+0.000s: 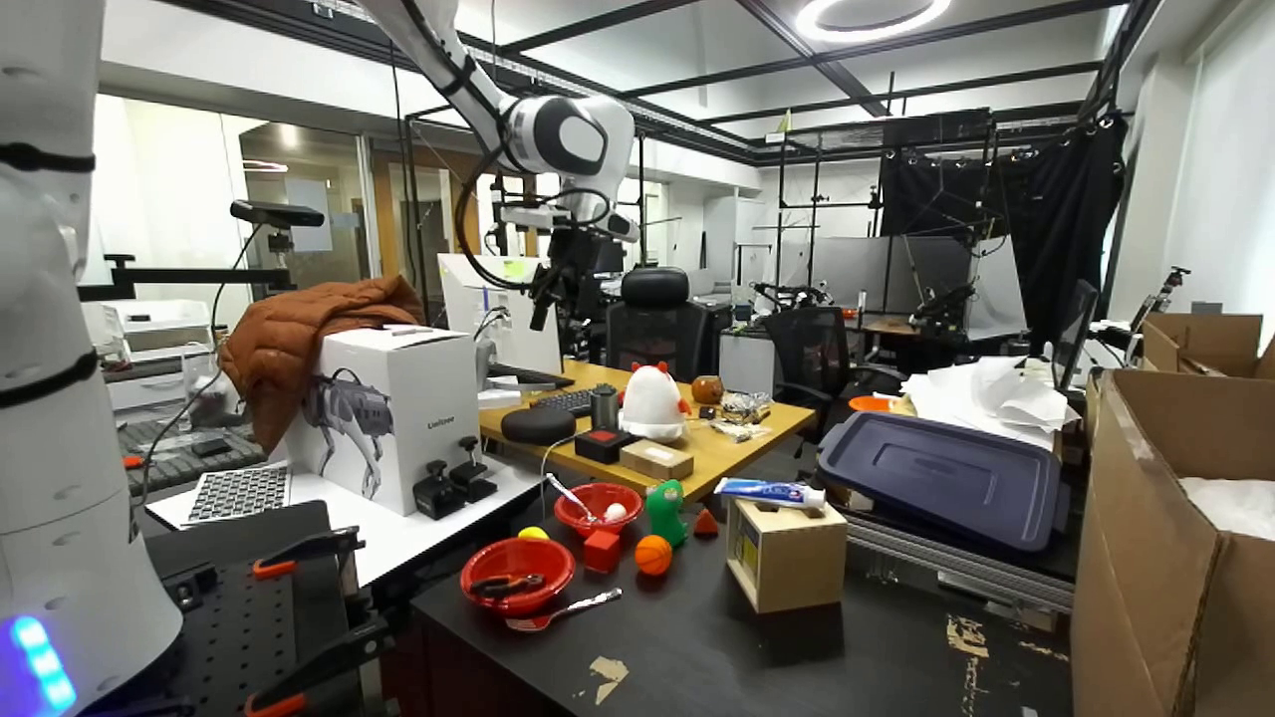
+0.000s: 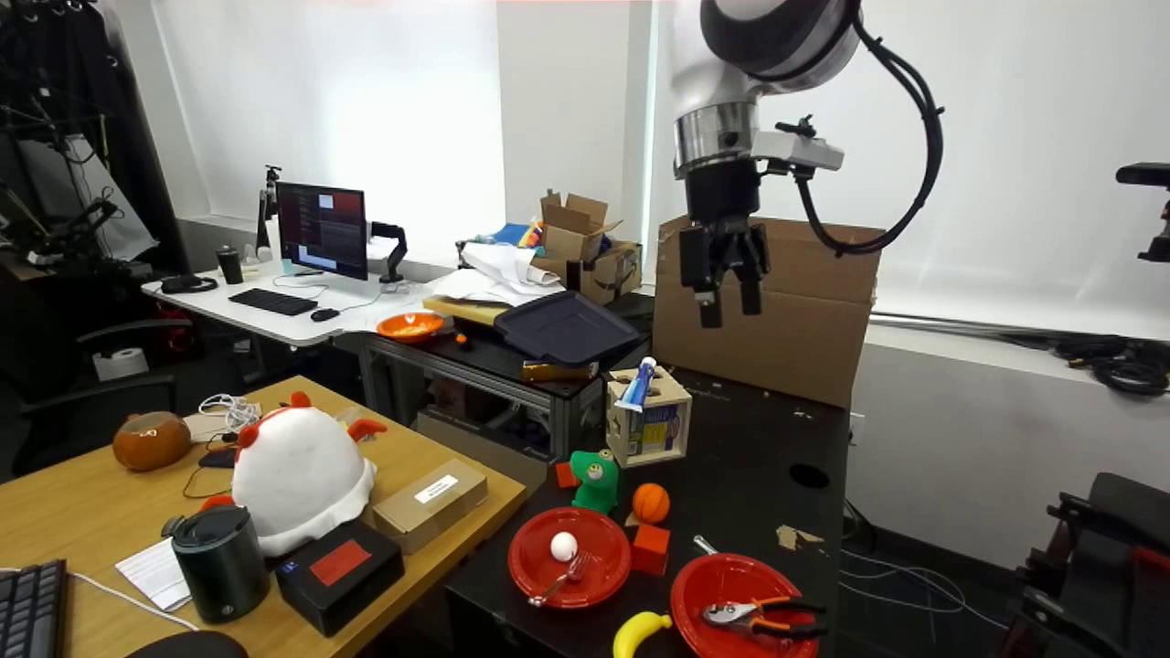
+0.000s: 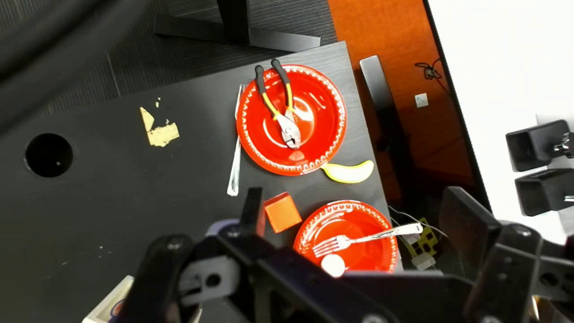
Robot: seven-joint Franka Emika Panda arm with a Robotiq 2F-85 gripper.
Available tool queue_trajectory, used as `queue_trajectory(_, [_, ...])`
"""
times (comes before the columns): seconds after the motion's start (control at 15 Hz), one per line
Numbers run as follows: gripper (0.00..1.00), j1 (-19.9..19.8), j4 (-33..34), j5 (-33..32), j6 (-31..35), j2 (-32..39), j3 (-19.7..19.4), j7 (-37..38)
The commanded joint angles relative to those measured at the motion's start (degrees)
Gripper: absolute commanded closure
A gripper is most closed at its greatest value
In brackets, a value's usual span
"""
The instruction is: Pick up the folk from the bowl and put it on the counter
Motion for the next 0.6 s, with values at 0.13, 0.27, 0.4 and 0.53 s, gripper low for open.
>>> queue_trajectory(0.13, [0.0,2.9,15.8,2.1,-0.9,14.0,2.0,1.4])
queue_trajectory(0.27, [0.0,4.4,22.6,2.5,-2.0,19.4,2.7,2.4])
queue_trajectory(0.4, [0.0,6.3,29.0,2.8,-2.8,24.7,3.1,4.4])
queue_trajectory(0.53, [0.0,8.6,35.2,2.6,-3.0,29.9,3.2,8.1])
